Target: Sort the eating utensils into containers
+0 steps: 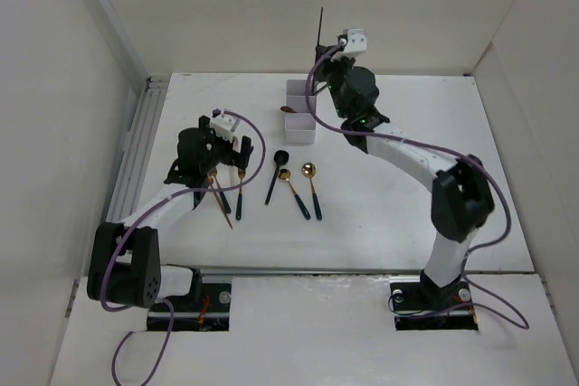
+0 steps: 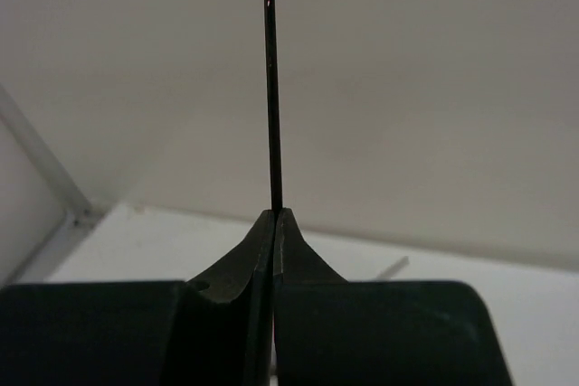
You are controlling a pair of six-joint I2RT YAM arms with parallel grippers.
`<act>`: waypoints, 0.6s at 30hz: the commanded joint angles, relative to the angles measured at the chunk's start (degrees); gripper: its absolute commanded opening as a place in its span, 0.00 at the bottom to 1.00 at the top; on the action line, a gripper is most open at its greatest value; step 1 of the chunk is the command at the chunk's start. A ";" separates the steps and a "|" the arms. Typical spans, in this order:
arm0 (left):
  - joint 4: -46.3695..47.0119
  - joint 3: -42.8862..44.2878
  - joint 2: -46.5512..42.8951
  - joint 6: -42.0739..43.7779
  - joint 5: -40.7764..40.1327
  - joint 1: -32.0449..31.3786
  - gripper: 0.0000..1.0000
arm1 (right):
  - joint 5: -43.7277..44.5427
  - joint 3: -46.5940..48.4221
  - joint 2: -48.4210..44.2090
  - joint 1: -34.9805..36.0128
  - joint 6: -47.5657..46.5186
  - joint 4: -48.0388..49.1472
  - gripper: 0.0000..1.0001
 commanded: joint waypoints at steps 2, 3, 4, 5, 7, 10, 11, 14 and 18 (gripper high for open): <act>2.75 2.37 0.67 -0.42 -0.80 0.73 0.99 | -4.12 8.44 12.18 -2.44 -2.52 26.76 0.00; 2.15 2.38 1.19 -0.42 -1.33 1.25 0.99 | -4.13 13.16 14.38 -2.44 -2.52 26.78 0.00; 2.14 2.99 1.89 -0.42 -1.33 1.25 0.99 | -4.65 15.73 18.40 -2.44 -2.52 26.78 0.00; 1.44 3.51 1.90 -0.42 -1.94 1.25 0.99 | -4.66 18.10 20.27 -2.44 -2.52 26.00 0.00; 1.44 4.13 3.30 -0.42 -2.56 1.25 0.99 | -4.66 23.12 23.61 -2.97 -2.52 25.99 0.00; 0.91 5.53 5.58 -0.42 -3.79 1.25 0.99 | -5.27 26.99 28.28 -4.02 -1.91 24.24 0.00; 0.91 5.54 5.59 -0.42 -3.79 1.25 0.99 | -5.27 27.00 28.81 -4.03 -1.30 23.54 0.00; 0.91 6.77 7.08 -0.42 -4.94 1.25 0.99 | -4.48 24.99 28.81 -4.03 -0.51 23.00 0.00; 0.91 8.09 9.18 0.19 -5.55 1.25 0.99 | -3.43 22.35 28.29 -4.55 0.82 23.00 0.00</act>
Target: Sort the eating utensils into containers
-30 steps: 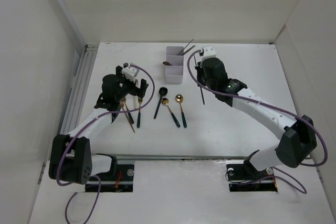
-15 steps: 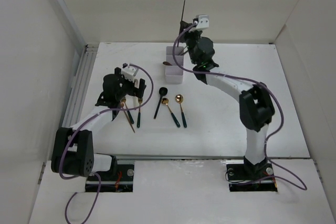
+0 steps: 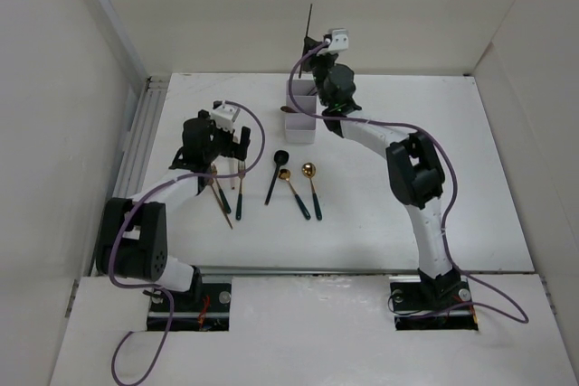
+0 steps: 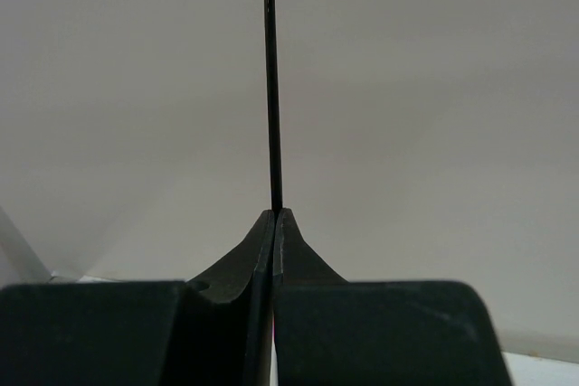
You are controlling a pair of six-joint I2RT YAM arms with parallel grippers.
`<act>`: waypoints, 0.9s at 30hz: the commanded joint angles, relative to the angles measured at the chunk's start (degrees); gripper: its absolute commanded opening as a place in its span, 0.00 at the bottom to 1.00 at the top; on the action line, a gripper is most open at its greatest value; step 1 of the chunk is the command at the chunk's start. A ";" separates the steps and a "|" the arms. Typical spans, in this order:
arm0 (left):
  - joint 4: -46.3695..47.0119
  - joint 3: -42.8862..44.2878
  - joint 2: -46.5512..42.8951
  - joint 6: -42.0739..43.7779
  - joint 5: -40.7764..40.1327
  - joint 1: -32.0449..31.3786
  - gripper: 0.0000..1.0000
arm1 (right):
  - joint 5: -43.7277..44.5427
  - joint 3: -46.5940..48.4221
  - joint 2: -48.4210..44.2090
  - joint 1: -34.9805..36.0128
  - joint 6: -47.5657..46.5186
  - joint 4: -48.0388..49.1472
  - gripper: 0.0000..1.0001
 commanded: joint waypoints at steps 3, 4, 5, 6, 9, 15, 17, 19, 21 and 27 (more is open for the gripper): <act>1.96 3.94 0.98 0.34 -0.96 0.34 0.99 | 2.48 -1.26 -0.80 -0.47 2.11 2.98 0.00; 1.96 3.94 1.50 0.87 -0.96 0.34 0.99 | 3.01 -0.74 0.33 -0.47 2.11 1.67 0.00; 1.96 3.94 1.50 0.87 -0.96 0.34 0.99 | 3.79 -0.73 0.34 -0.47 2.11 1.14 0.00; 1.96 4.47 1.50 0.87 -1.48 0.34 0.99 | 4.32 -0.73 1.04 -0.47 2.11 1.13 0.00; 1.96 4.47 1.50 1.40 -2.01 0.34 0.99 | 4.33 -1.26 1.57 -0.47 2.11 0.60 0.00; 1.96 4.47 1.50 1.40 -2.02 0.34 0.99 | 3.71 -3.19 1.57 -0.47 2.64 -1.24 0.00; 1.96 4.47 1.50 1.40 -2.02 0.34 0.99 | 3.71 -5.12 0.97 -0.47 2.64 -1.24 0.05; 1.96 3.94 0.98 1.40 -2.02 0.34 0.99 | 3.71 -6.44 -0.27 -0.47 3.16 -1.24 0.12; 1.96 3.94 0.98 1.40 -2.02 0.34 0.99 | 3.71 -8.46 -1.66 -0.47 3.16 -1.24 0.17; 1.96 2.89 -0.08 0.62 -2.80 0.34 0.99 | 3.71 -14.43 -5.63 -0.47 3.16 1.83 0.41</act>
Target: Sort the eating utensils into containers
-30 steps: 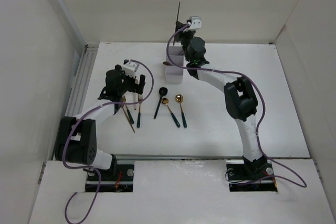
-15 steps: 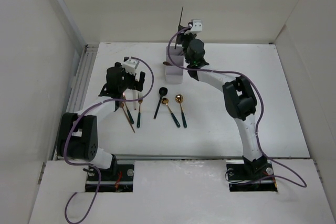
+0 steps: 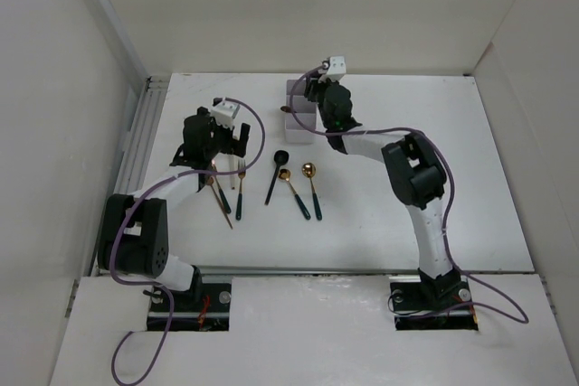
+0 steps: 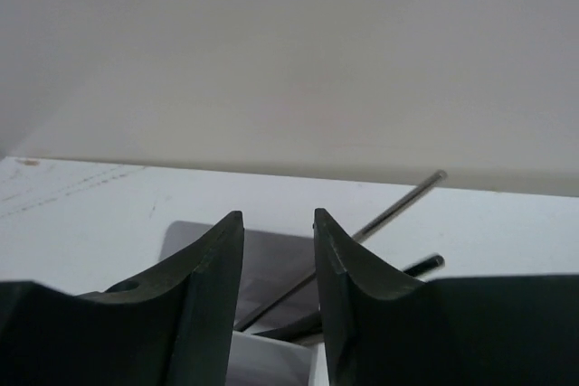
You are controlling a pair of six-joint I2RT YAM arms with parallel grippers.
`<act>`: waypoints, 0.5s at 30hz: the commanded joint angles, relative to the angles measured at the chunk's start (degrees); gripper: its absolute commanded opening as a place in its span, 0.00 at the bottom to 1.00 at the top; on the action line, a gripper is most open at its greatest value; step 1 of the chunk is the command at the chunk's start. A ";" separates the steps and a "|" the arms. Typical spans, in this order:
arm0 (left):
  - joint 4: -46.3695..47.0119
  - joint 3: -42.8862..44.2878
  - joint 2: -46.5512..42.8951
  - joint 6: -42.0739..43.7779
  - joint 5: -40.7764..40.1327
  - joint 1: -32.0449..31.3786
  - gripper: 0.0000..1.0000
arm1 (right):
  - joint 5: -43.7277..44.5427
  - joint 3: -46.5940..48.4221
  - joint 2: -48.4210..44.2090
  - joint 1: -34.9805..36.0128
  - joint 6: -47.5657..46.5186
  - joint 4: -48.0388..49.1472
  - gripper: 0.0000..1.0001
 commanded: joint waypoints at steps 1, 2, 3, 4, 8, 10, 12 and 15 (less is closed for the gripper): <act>1.92 0.64 -2.55 -1.68 -0.75 0.31 0.99 | 0.17 -2.03 -6.92 -0.31 0.32 4.26 0.43; 1.92 0.64 -2.55 -2.56 -1.80 0.31 0.99 | 0.17 -2.56 -7.62 -0.31 0.32 4.78 0.44; 1.92 0.03 -3.07 -3.62 -3.46 0.31 0.99 | -0.35 -3.08 -8.41 -0.31 0.32 5.48 0.46; 1.92 0.02 -3.08 -4.85 -4.78 0.31 0.97 | -0.35 -3.96 -9.21 -0.31 0.32 5.49 0.48; 0.18 -0.59 -4.39 -11.35 -12.86 0.31 0.81 | -0.88 -4.49 -14.91 0.92 -4.23 4.45 0.63; -2.46 -0.59 -4.92 -13.64 -16.65 0.31 0.74 | -2.10 -3.36 -17.11 3.19 -7.13 0.15 0.75; -6.93 0.46 -5.62 -14.78 -19.11 0.84 0.73 | -3.60 -2.66 -20.62 4.34 -9.51 -8.51 0.89; -12.64 0.46 -6.16 -13.66 -20.70 0.84 0.71 | -12.28 0.42 -24.23 4.34 -9.52 -22.85 0.99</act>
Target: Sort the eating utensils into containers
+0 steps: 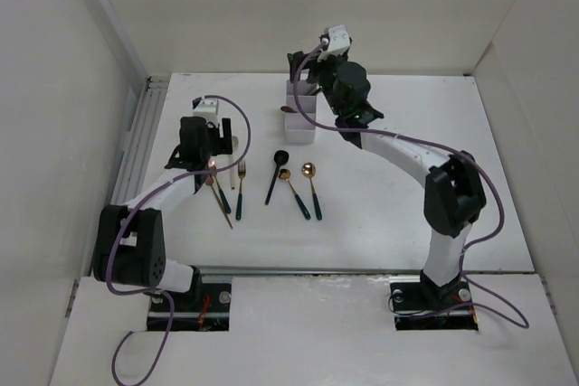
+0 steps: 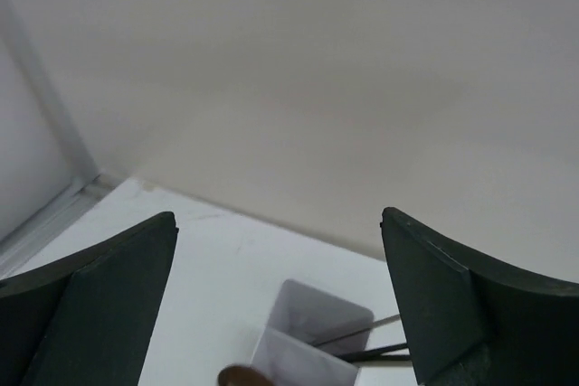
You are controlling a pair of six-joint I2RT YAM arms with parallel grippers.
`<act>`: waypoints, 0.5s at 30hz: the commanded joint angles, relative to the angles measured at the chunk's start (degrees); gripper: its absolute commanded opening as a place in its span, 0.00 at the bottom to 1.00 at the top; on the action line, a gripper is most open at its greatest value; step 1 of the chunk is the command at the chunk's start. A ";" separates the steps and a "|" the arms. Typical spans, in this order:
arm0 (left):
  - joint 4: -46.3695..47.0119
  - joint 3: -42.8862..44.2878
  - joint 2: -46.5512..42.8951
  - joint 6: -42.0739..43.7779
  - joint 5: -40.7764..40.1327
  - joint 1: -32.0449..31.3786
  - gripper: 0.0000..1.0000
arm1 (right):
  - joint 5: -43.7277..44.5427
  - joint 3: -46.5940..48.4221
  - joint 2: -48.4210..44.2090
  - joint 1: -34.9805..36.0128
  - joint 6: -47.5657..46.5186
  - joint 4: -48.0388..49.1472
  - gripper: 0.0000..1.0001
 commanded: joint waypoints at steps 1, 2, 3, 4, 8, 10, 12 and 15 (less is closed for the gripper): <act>-7.97 1.20 -2.79 -0.15 -3.07 0.36 0.71 | -9.13 4.84 -4.33 1.07 -2.64 -23.20 0.99; -9.55 1.21 -2.79 1.96 -2.10 0.36 0.71 | -10.19 5.54 -5.11 1.07 -2.64 -28.09 0.99; -11.04 1.21 -2.79 5.46 -1.39 0.36 0.73 | -10.20 6.16 -5.12 1.76 -2.64 -32.57 0.99; -13.67 1.21 -2.79 7.15 -0.69 0.36 0.73 | -10.20 6.17 -5.73 1.77 -2.11 -40.54 0.97; -19.40 0.68 -2.79 16.90 2.83 -0.69 0.74 | -12.04 3.89 -6.27 2.99 3.15 -56.47 0.37; -20.63 0.68 -2.79 19.37 5.63 -2.00 0.74 | -12.66 1.26 -6.27 3.00 5.53 -60.55 0.29; -21.17 0.68 -2.79 21.05 10.01 -2.88 0.74 | -12.66 -1.47 -6.27 3.00 8.60 -63.20 0.34; -19.06 1.21 -3.31 22.62 15.82 -4.82 0.77 | -12.66 -6.83 -6.27 3.52 12.12 -63.91 0.39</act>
